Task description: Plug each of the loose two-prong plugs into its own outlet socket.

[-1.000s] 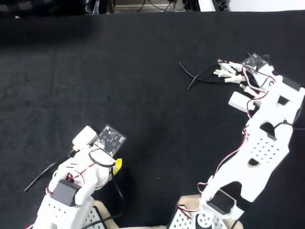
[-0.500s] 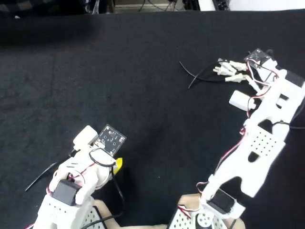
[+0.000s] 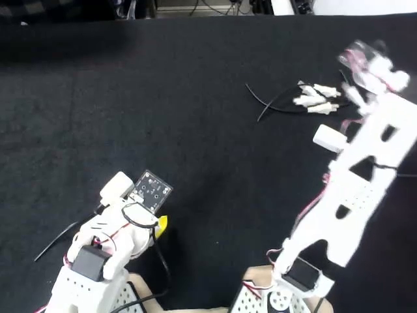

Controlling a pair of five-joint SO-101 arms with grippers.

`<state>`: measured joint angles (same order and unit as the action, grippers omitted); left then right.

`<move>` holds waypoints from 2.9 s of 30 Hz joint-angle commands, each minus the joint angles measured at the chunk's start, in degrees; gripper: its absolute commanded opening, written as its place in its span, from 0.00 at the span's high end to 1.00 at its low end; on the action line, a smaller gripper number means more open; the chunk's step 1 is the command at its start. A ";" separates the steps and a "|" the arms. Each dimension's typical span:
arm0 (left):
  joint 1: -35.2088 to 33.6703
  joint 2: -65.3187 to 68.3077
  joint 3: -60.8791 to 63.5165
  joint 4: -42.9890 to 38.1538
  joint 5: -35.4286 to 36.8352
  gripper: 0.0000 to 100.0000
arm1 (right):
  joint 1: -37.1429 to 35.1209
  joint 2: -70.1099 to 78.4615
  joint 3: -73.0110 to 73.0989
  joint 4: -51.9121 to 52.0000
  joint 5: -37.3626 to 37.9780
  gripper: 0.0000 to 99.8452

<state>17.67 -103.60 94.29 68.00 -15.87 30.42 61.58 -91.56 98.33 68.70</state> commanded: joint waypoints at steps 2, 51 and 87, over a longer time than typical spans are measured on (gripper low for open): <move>-0.66 -0.35 -0.57 -0.97 -0.70 0.80 | -3.69 -7.87 1.45 2.81 -4.66 0.99; -0.75 -0.35 -0.57 -1.05 -0.70 0.80 | -35.43 -41.80 42.68 2.81 -46.95 0.59; -10.86 29.63 -27.56 -13.36 -0.62 0.71 | -2.02 -63.60 139.65 -32.88 -27.69 0.62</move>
<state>8.88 -86.64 78.64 57.80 -15.87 31.12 -1.63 44.79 70.81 45.05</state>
